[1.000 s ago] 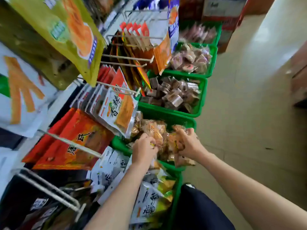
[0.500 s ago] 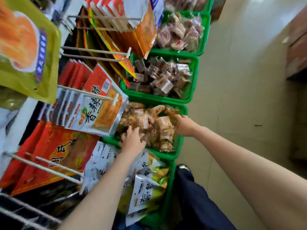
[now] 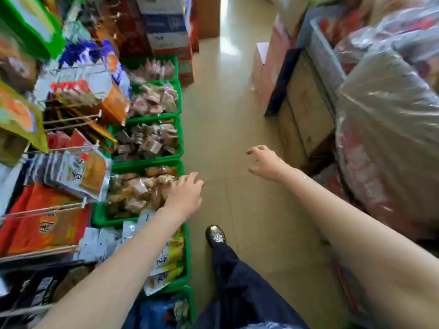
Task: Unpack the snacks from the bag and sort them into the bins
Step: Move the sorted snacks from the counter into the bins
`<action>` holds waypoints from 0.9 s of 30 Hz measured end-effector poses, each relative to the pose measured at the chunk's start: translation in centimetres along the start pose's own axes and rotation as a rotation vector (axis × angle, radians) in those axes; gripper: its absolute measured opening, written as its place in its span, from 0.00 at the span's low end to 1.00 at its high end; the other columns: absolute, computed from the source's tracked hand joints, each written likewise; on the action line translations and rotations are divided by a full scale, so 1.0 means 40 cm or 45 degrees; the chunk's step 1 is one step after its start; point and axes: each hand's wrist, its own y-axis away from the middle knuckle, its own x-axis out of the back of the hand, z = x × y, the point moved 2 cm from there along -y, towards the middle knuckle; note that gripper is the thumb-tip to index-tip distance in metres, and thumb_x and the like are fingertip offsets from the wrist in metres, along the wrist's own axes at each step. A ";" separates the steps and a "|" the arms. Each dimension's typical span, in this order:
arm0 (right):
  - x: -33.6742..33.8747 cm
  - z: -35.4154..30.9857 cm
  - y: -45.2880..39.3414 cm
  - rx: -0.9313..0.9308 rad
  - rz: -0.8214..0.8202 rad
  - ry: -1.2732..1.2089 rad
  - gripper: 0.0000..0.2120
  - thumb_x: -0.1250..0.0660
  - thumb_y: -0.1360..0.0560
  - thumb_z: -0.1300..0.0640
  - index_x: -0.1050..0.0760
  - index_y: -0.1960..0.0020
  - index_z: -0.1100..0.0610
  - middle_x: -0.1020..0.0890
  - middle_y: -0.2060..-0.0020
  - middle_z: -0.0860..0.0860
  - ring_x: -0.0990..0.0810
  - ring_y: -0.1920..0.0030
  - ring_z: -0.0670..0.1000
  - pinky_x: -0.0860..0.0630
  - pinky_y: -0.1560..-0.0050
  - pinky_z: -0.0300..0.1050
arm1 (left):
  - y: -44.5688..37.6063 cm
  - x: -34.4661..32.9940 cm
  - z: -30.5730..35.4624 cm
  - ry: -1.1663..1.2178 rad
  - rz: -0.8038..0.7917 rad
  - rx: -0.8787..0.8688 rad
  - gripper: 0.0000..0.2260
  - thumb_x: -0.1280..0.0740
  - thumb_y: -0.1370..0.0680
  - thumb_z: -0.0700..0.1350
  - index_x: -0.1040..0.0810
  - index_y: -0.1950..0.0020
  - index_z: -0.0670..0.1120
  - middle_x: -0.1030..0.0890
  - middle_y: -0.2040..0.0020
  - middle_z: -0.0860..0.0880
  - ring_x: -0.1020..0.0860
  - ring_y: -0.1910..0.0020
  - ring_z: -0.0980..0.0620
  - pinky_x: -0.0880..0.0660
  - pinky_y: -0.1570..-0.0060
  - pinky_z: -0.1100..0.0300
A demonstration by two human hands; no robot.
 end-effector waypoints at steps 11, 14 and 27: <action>0.153 0.796 1.230 -1.068 0.731 -0.127 0.22 0.34 0.25 0.57 0.31 0.32 0.61 0.36 0.32 0.63 0.34 0.33 0.64 0.38 0.33 0.51 | 0.246 0.240 1.083 -0.259 0.299 -1.174 0.18 0.40 0.23 0.44 0.29 0.33 0.46 0.39 0.26 0.47 0.35 0.32 0.45 0.33 0.38 0.52; 0.076 0.925 1.502 -1.296 0.804 -0.173 0.23 0.34 0.25 0.57 0.32 0.32 0.60 0.37 0.31 0.62 0.34 0.32 0.62 0.40 0.33 0.49 | 0.398 0.209 1.393 -0.263 0.344 -1.544 0.17 0.40 0.23 0.44 0.29 0.33 0.45 0.38 0.26 0.46 0.35 0.32 0.44 0.33 0.37 0.50; -0.259 1.633 2.143 -1.935 0.586 -0.596 0.24 0.37 0.24 0.51 0.36 0.29 0.52 0.35 0.33 0.59 0.32 0.34 0.61 0.36 0.37 0.55 | 0.769 -0.125 2.424 -0.395 -0.078 -1.898 0.19 0.39 0.25 0.39 0.28 0.34 0.48 0.40 0.25 0.48 0.37 0.30 0.44 0.38 0.35 0.52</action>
